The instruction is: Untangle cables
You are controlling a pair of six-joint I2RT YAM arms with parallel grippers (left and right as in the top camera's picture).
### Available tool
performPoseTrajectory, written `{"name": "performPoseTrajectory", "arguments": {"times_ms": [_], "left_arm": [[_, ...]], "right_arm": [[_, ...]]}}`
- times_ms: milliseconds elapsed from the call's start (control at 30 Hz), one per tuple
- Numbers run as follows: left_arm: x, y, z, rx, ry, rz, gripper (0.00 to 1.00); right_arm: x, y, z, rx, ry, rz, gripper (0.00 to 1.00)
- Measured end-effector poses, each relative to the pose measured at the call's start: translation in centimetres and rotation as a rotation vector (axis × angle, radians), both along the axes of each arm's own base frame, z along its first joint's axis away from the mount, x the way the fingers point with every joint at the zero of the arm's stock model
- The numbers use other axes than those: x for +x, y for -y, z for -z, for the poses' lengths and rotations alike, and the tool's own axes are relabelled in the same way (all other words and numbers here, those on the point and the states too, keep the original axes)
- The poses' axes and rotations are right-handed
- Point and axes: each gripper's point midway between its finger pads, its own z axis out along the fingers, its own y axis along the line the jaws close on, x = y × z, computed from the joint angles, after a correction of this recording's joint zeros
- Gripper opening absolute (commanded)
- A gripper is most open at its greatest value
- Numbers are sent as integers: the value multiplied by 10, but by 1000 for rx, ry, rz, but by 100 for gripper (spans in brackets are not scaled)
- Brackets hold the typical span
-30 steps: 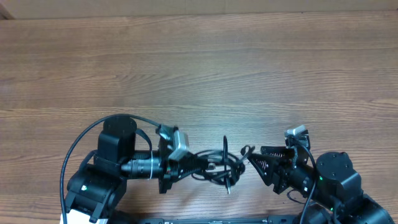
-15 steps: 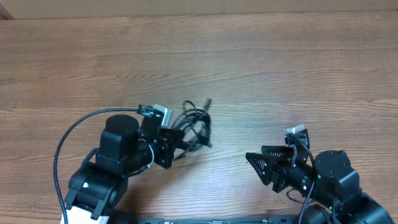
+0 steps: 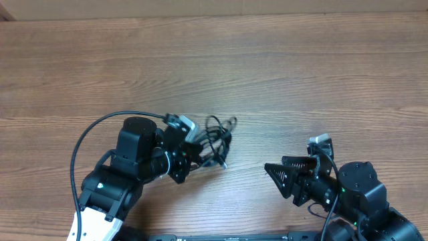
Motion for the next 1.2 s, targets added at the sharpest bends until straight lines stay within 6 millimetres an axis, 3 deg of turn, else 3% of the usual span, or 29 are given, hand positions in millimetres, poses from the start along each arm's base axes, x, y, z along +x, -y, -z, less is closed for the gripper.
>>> {"name": "performPoseTrajectory", "arguments": {"times_ms": [67,133,233,333,367,433,533,567,800,1067,1200], "left_arm": [[-4,2,0,19,42,64,25],[-4,2,0,36,72,95,4],[-3,3,-1,59,121,135,4],[-3,3,-1,73,146,155,4],[-3,3,-1,78,153,163,7],[-3,2,0,87,162,169,28],[-5,0,3,95,146,162,30],[-6,-1,5,95,125,155,98],[-23,-6,34,91,-157,59,100],[-32,9,53,-6,-448,4,100],[-31,-7,83,73,-664,-234,97]], "right_arm": [[3,0,-4,7,21,10,56],[8,-1,-12,22,53,18,55],[13,-3,-21,42,91,24,55],[17,-6,-17,35,73,22,53],[19,-7,-12,24,54,22,52],[23,-10,-1,0,10,22,52],[30,-14,14,-33,-48,20,52],[31,-15,18,-43,-63,21,52],[37,-18,33,-76,-118,21,52],[31,-15,41,-98,-154,20,52],[27,-12,47,-115,-181,20,53]]}}
